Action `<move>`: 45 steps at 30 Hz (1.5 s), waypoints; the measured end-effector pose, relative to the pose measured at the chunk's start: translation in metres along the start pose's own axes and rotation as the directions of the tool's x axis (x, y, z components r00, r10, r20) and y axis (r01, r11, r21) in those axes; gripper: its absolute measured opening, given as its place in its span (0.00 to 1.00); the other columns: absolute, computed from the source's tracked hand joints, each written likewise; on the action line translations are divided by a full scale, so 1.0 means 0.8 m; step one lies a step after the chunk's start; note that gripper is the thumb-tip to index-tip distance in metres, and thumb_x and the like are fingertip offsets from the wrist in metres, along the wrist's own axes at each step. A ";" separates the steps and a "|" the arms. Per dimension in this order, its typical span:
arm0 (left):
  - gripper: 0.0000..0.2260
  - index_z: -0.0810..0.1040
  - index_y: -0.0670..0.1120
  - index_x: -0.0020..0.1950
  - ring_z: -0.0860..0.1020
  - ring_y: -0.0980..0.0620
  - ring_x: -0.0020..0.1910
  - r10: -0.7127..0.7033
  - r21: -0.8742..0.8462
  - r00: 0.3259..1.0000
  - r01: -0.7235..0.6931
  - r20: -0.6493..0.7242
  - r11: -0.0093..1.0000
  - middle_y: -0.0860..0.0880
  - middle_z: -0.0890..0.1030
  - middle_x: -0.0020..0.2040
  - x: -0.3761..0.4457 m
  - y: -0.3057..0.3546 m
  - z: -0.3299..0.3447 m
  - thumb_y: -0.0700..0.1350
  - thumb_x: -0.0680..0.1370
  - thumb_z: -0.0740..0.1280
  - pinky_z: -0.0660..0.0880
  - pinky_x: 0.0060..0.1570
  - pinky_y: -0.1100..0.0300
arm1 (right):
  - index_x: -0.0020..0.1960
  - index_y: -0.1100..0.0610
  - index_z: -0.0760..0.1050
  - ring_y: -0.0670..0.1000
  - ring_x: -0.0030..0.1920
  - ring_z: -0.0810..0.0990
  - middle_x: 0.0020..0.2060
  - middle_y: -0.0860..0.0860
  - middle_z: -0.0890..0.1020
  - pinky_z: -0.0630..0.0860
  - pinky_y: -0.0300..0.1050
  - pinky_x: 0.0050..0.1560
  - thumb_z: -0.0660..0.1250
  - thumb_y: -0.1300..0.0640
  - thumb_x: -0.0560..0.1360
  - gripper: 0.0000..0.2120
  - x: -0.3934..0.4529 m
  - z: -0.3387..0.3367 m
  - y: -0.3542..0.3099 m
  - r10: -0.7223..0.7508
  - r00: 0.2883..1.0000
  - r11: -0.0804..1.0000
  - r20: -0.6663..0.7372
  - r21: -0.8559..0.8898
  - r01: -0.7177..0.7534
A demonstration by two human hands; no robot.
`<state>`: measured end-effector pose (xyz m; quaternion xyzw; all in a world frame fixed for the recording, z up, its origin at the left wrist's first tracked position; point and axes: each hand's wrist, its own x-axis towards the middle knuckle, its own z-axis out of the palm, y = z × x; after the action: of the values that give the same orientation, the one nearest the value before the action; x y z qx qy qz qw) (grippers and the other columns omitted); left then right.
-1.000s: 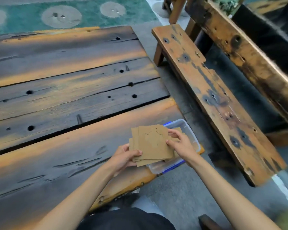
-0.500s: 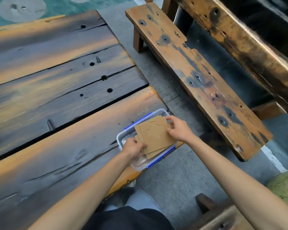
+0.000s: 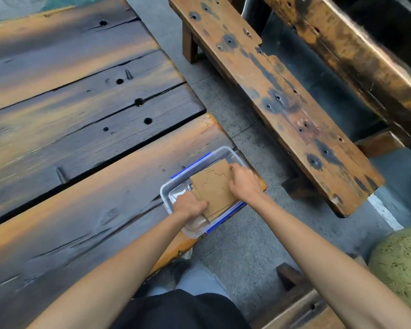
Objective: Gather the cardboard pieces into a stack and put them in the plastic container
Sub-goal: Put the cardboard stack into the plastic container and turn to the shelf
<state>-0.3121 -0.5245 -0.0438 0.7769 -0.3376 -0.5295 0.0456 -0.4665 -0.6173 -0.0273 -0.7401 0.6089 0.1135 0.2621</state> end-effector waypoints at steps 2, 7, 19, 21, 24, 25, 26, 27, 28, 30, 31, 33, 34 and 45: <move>0.14 0.73 0.45 0.37 0.76 0.48 0.41 0.018 0.044 1.000 -0.018 -0.005 0.999 0.48 0.77 0.38 -0.004 -0.004 -0.006 0.54 0.76 0.67 0.68 0.34 0.58 | 0.74 0.55 0.68 0.62 0.64 0.77 0.64 0.59 0.79 0.73 0.55 0.63 0.62 0.62 0.78 0.24 -0.010 -0.002 0.005 -0.012 1.000 1.000 -0.028 0.023 0.013; 0.19 0.63 0.45 0.29 0.66 0.49 0.30 0.192 0.242 0.981 -0.192 0.026 0.951 0.47 0.67 0.28 -0.021 -0.015 -0.033 0.50 0.77 0.62 0.60 0.30 0.57 | 0.75 0.55 0.68 0.59 0.67 0.74 0.67 0.57 0.77 0.71 0.53 0.65 0.64 0.58 0.79 0.25 -0.040 -0.008 0.020 -0.028 0.995 0.991 -0.094 0.125 0.040; 0.22 0.72 0.49 0.74 0.64 0.42 0.74 0.730 0.513 0.683 -0.636 0.025 0.577 0.45 0.71 0.74 -0.063 -0.034 -0.058 0.51 0.79 0.62 0.68 0.70 0.46 | 0.76 0.48 0.66 0.52 0.78 0.63 0.78 0.50 0.66 0.67 0.54 0.72 0.61 0.41 0.80 0.27 -0.127 0.025 0.023 0.069 0.942 0.969 -0.330 0.248 0.016; 0.27 0.68 0.52 0.77 0.53 0.41 0.81 0.777 0.540 0.626 -0.677 0.064 0.501 0.47 0.62 0.81 -0.069 -0.034 -0.056 0.55 0.78 0.63 0.62 0.74 0.44 | 0.78 0.46 0.63 0.52 0.81 0.56 0.81 0.49 0.61 0.64 0.56 0.74 0.59 0.37 0.80 0.29 -0.148 0.032 0.024 0.105 0.931 0.968 -0.350 0.251 -0.015; 0.33 0.61 0.56 0.80 0.41 0.40 0.82 0.829 0.597 0.539 -0.719 0.153 0.357 0.49 0.51 0.84 -0.073 -0.032 -0.051 0.62 0.76 0.60 0.55 0.77 0.38 | 0.79 0.44 0.59 0.51 0.82 0.51 0.82 0.49 0.56 0.61 0.60 0.75 0.54 0.31 0.78 0.33 -0.181 0.037 0.026 0.174 0.908 0.960 -0.381 0.270 -0.071; 0.34 0.58 0.57 0.81 0.40 0.39 0.81 0.834 0.614 0.523 -0.720 0.174 0.324 0.49 0.48 0.84 -0.074 -0.031 -0.049 0.64 0.76 0.58 0.53 0.76 0.36 | 0.80 0.44 0.59 0.51 0.82 0.50 0.82 0.49 0.55 0.61 0.60 0.76 0.53 0.30 0.78 0.34 -0.192 0.039 0.026 0.200 0.898 0.957 -0.392 0.277 -0.093; 0.35 0.56 0.57 0.81 0.38 0.39 0.81 0.838 0.628 0.512 -0.719 0.188 0.298 0.49 0.46 0.84 -0.075 -0.032 -0.046 0.65 0.75 0.57 0.52 0.76 0.35 | 0.80 0.44 0.58 0.50 0.82 0.49 0.83 0.49 0.54 0.60 0.60 0.77 0.53 0.30 0.78 0.35 -0.204 0.042 0.027 0.228 0.886 0.952 -0.403 0.281 -0.117; 0.36 0.54 0.58 0.82 0.38 0.39 0.81 0.844 0.636 0.498 -0.720 0.198 0.276 0.49 0.45 0.84 -0.076 -0.032 -0.044 0.66 0.76 0.56 0.51 0.76 0.35 | 0.80 0.43 0.57 0.50 0.82 0.48 0.83 0.48 0.53 0.58 0.60 0.77 0.53 0.29 0.78 0.35 -0.217 0.045 0.028 0.257 0.873 0.947 -0.416 0.286 -0.143; 0.36 0.53 0.57 0.82 0.37 0.39 0.81 0.849 0.639 0.487 -0.723 0.204 0.262 0.49 0.44 0.84 -0.077 -0.032 -0.041 0.67 0.76 0.56 0.50 0.76 0.35 | 0.81 0.43 0.57 0.50 0.82 0.48 0.83 0.48 0.52 0.57 0.59 0.79 0.53 0.29 0.78 0.35 -0.230 0.047 0.029 0.283 0.860 0.942 -0.425 0.290 -0.166; 0.37 0.51 0.57 0.82 0.37 0.39 0.81 0.854 0.641 0.472 -0.729 0.219 0.239 0.48 0.43 0.84 -0.078 -0.032 -0.039 0.69 0.75 0.53 0.48 0.76 0.36 | 0.81 0.43 0.56 0.50 0.82 0.47 0.83 0.48 0.51 0.55 0.58 0.80 0.52 0.29 0.78 0.36 -0.251 0.053 0.030 0.322 0.834 0.934 -0.448 0.293 -0.204; 0.38 0.51 0.57 0.82 0.37 0.39 0.81 0.855 0.639 0.456 -0.741 0.249 0.208 0.48 0.43 0.84 -0.082 -0.032 -0.033 0.70 0.74 0.50 0.47 0.76 0.36 | 0.81 0.43 0.55 0.50 0.82 0.47 0.83 0.48 0.51 0.55 0.58 0.80 0.52 0.28 0.78 0.36 -0.270 0.060 0.033 0.358 0.811 0.925 -0.462 0.296 -0.239; 0.40 0.50 0.57 0.82 0.37 0.40 0.81 0.842 0.643 0.466 -0.739 0.272 0.202 0.49 0.42 0.83 -0.084 -0.030 -0.030 0.72 0.72 0.47 0.47 0.76 0.37 | 0.82 0.43 0.54 0.50 0.82 0.46 0.83 0.48 0.50 0.53 0.57 0.80 0.52 0.28 0.78 0.37 -0.287 0.066 0.035 0.389 0.795 0.916 -0.466 0.289 -0.279; 0.41 0.49 0.58 0.82 0.37 0.40 0.81 0.836 0.641 0.464 -0.744 0.293 0.188 0.49 0.41 0.83 -0.087 -0.028 -0.024 0.72 0.72 0.47 0.47 0.76 0.37 | 0.82 0.43 0.54 0.50 0.82 0.46 0.83 0.48 0.50 0.53 0.57 0.80 0.52 0.28 0.77 0.37 -0.299 0.070 0.038 0.416 0.779 0.905 -0.468 0.292 -0.308; 0.39 0.48 0.58 0.82 0.40 0.40 0.81 0.783 0.563 0.266 -0.817 0.562 -0.127 0.50 0.41 0.83 -0.139 0.016 0.075 0.70 0.74 0.50 0.49 0.77 0.39 | 0.82 0.42 0.52 0.50 0.82 0.46 0.83 0.48 0.50 0.50 0.55 0.81 0.54 0.27 0.77 0.38 -0.435 0.110 0.074 0.702 0.549 0.712 -0.453 0.462 -0.529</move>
<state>-0.3929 -0.4539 0.0237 0.3189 -0.9291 -0.1872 -0.0003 -0.5912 -0.2852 0.0536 -0.4278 0.8898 -0.1262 0.0964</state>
